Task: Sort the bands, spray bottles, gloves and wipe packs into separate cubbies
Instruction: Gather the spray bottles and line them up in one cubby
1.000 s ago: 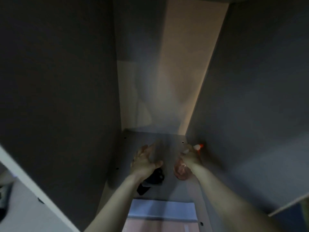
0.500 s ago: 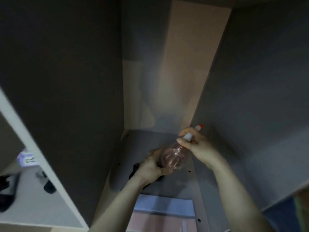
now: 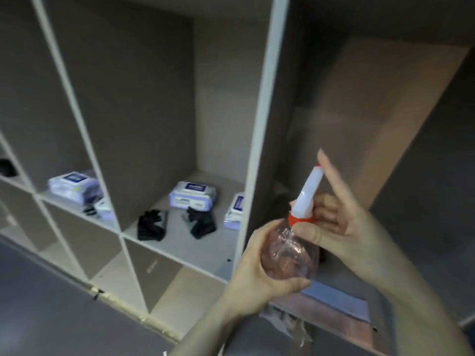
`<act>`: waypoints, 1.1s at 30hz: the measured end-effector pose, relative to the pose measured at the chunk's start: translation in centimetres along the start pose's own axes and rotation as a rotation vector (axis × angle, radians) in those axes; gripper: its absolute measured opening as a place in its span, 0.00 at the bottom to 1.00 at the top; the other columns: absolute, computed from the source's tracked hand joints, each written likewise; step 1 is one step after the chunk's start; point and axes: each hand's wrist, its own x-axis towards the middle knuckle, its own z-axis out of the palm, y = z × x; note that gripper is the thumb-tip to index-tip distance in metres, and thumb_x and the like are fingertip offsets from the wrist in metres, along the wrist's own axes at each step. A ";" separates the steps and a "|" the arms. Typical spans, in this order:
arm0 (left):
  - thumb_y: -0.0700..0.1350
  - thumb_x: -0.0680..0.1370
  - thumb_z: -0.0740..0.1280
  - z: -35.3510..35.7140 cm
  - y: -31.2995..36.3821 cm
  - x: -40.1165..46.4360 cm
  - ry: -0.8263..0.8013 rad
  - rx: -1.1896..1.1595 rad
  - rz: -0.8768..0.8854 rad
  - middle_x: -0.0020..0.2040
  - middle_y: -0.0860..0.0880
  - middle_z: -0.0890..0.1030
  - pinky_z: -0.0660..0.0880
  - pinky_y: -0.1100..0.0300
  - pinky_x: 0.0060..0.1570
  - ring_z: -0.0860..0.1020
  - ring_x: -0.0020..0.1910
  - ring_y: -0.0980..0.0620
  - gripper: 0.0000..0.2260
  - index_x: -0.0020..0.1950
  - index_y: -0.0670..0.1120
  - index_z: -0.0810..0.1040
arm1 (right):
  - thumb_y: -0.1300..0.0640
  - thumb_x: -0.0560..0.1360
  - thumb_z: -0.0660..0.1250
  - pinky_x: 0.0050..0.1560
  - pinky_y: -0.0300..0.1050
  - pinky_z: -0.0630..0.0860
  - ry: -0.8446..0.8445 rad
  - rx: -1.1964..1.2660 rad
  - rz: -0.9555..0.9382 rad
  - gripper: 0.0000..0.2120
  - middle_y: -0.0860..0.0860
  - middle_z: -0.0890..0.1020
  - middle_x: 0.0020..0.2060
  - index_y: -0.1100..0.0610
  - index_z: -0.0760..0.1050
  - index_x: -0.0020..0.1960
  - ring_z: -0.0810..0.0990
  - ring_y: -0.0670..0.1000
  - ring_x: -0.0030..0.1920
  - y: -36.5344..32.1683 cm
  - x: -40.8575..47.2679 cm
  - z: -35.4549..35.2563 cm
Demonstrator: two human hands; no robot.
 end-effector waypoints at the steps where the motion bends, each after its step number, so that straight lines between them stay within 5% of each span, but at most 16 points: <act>1: 0.33 0.63 0.79 -1.6 0.9 -1.6 0.051 -0.025 0.003 0.64 0.47 0.76 0.75 0.59 0.59 0.77 0.62 0.53 0.40 0.70 0.49 0.66 | 0.47 0.62 0.76 0.57 0.38 0.76 -0.015 0.040 -0.040 0.46 0.49 0.82 0.52 0.26 0.52 0.69 0.81 0.47 0.55 0.0 -0.2 2.0; 3: 0.28 0.64 0.77 -4.9 2.3 -4.7 0.135 -0.049 0.019 0.63 0.46 0.78 0.75 0.63 0.55 0.78 0.61 0.52 0.38 0.70 0.47 0.66 | 0.40 0.58 0.78 0.59 0.39 0.75 -0.058 0.066 -0.054 0.50 0.45 0.79 0.56 0.26 0.50 0.70 0.79 0.46 0.59 0.3 -0.4 6.4; 5: 0.29 0.65 0.76 -8.5 3.1 -7.3 0.234 -0.004 0.056 0.63 0.44 0.78 0.77 0.55 0.57 0.78 0.61 0.48 0.37 0.69 0.46 0.66 | 0.37 0.56 0.78 0.60 0.43 0.75 -0.121 0.080 -0.021 0.50 0.42 0.78 0.59 0.31 0.54 0.72 0.78 0.44 0.61 0.6 -0.5 11.0; 8: 0.27 0.64 0.76 -13.4 3.6 -10.4 0.376 0.071 0.043 0.63 0.45 0.77 0.76 0.52 0.58 0.78 0.61 0.47 0.38 0.69 0.45 0.66 | 0.48 0.62 0.79 0.59 0.39 0.75 -0.241 0.099 0.028 0.40 0.40 0.80 0.58 0.42 0.66 0.70 0.78 0.41 0.59 -0.2 -0.2 17.0; 12: 0.28 0.63 0.76 -18.8 4.7 -14.4 0.466 0.123 0.012 0.60 0.48 0.80 0.78 0.51 0.56 0.80 0.57 0.51 0.38 0.68 0.49 0.67 | 0.60 0.65 0.78 0.48 0.25 0.72 -0.318 0.033 0.021 0.31 0.41 0.82 0.53 0.46 0.70 0.64 0.79 0.34 0.52 -1.8 0.9 23.4; 17: 0.27 0.63 0.75 -24.9 5.6 -17.7 0.564 0.201 -0.024 0.52 0.56 0.83 0.79 0.60 0.46 0.82 0.50 0.59 0.33 0.60 0.53 0.70 | 0.59 0.64 0.79 0.48 0.27 0.73 -0.426 -0.006 -0.019 0.31 0.34 0.80 0.50 0.42 0.71 0.61 0.79 0.35 0.52 -2.5 3.3 31.0; 21: 0.43 0.57 0.78 -30.8 5.0 -18.1 0.669 0.364 -0.099 0.55 0.54 0.80 0.79 0.46 0.51 0.80 0.56 0.53 0.35 0.59 0.62 0.70 | 0.60 0.63 0.79 0.50 0.33 0.76 -0.458 0.014 -0.007 0.33 0.39 0.82 0.51 0.42 0.71 0.62 0.79 0.37 0.52 -2.5 6.5 36.7; 24: 0.50 0.55 0.78 -35.6 4.9 -17.5 0.701 0.487 -0.107 0.58 0.57 0.76 0.78 0.52 0.54 0.77 0.57 0.57 0.37 0.61 0.64 0.67 | 0.60 0.64 0.79 0.53 0.37 0.76 -0.478 0.046 -0.001 0.32 0.42 0.82 0.53 0.42 0.71 0.62 0.80 0.40 0.53 -2.9 9.8 40.4; 28: 0.47 0.56 0.78 -41.7 5.3 -15.5 0.719 0.597 -0.085 0.54 0.61 0.73 0.77 0.57 0.52 0.75 0.56 0.59 0.37 0.61 0.62 0.68 | 0.60 0.66 0.77 0.50 0.36 0.77 -0.494 0.072 -0.001 0.31 0.33 0.79 0.51 0.39 0.69 0.61 0.79 0.37 0.53 -3.5 14.1 45.2; 33: 0.48 0.57 0.79 -48.5 4.1 -12.8 0.706 0.629 -0.073 0.55 0.60 0.71 0.75 0.60 0.54 0.74 0.56 0.59 0.39 0.65 0.59 0.67 | 0.58 0.67 0.76 0.48 0.33 0.76 -0.433 0.050 0.024 0.30 0.38 0.78 0.54 0.41 0.67 0.62 0.77 0.34 0.52 -3.4 19.2 50.4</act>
